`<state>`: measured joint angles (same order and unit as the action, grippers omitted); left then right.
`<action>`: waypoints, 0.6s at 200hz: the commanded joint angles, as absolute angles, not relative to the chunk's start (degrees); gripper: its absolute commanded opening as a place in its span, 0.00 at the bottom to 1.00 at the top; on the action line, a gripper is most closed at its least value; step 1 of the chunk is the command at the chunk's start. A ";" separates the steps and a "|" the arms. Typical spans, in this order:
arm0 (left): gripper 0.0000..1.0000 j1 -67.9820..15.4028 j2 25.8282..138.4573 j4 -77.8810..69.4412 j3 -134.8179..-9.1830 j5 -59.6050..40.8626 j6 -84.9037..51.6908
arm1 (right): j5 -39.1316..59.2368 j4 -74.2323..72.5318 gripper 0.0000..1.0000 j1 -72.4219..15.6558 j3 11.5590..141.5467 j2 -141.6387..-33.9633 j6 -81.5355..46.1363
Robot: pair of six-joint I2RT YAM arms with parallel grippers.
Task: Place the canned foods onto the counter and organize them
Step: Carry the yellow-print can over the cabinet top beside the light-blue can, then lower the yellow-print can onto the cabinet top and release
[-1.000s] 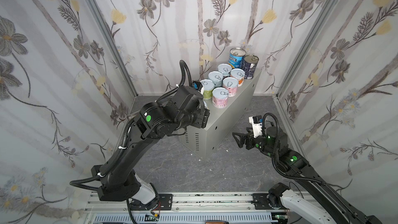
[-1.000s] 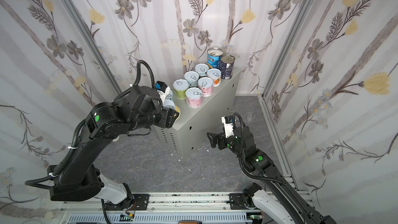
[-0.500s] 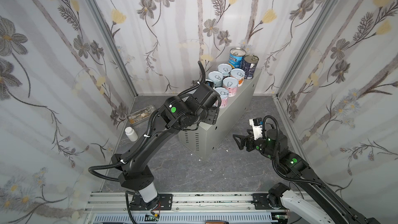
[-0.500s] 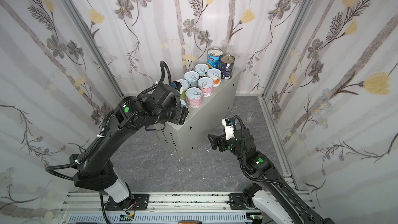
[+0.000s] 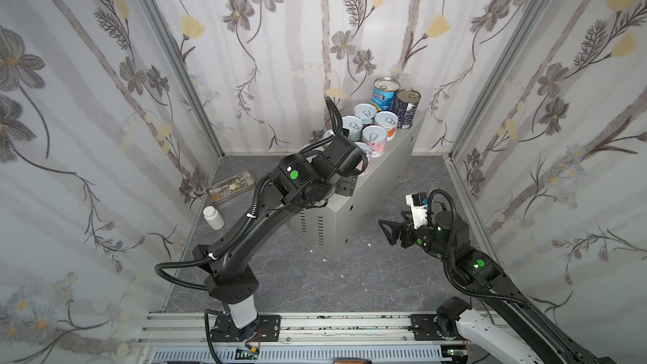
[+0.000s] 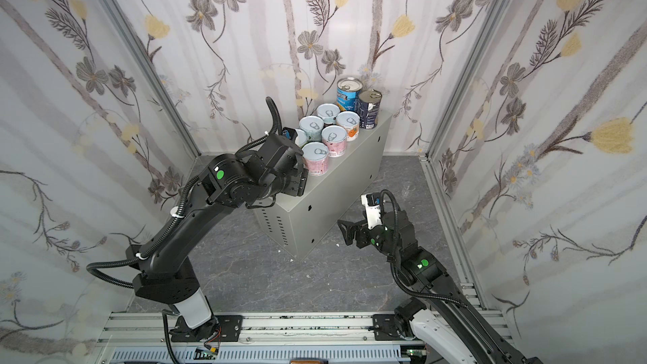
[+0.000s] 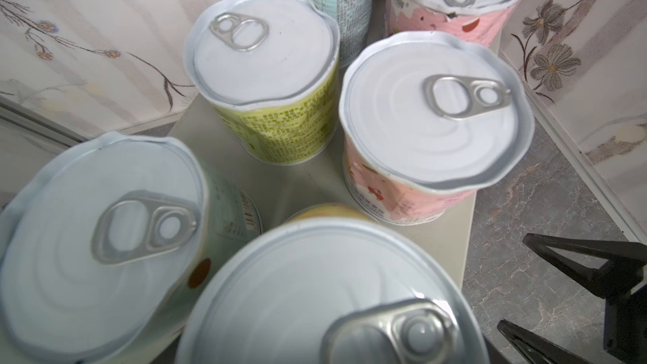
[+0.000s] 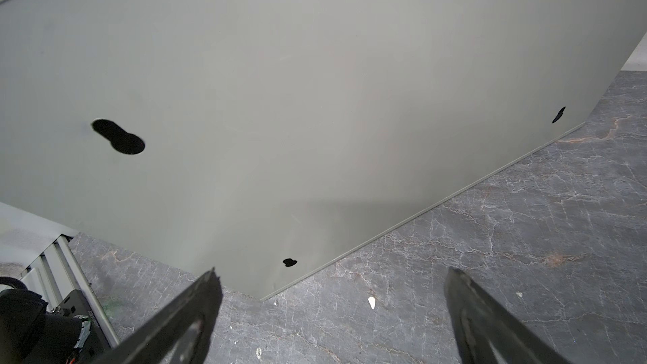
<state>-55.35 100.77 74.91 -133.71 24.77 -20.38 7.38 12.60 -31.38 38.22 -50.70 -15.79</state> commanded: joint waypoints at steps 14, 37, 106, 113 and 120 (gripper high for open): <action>0.71 -55.35 100.90 77.52 -133.86 26.29 -21.09 | 8.06 10.31 1.00 -31.38 38.18 -50.65 -15.56; 0.74 -55.45 100.90 77.43 -133.73 27.57 -21.09 | 8.00 10.33 1.00 -31.35 38.15 -50.71 -15.62; 0.90 -55.46 101.59 77.17 -136.41 29.09 -20.74 | 7.21 11.12 1.00 -31.38 38.12 -49.19 -15.86; 0.91 -55.46 101.61 77.17 -136.85 29.05 -20.82 | 7.07 11.24 1.00 -31.36 37.97 -48.85 -15.89; 0.94 -55.46 101.76 77.08 -137.36 29.09 -20.91 | 7.05 11.29 1.00 -31.38 37.88 -48.49 -15.91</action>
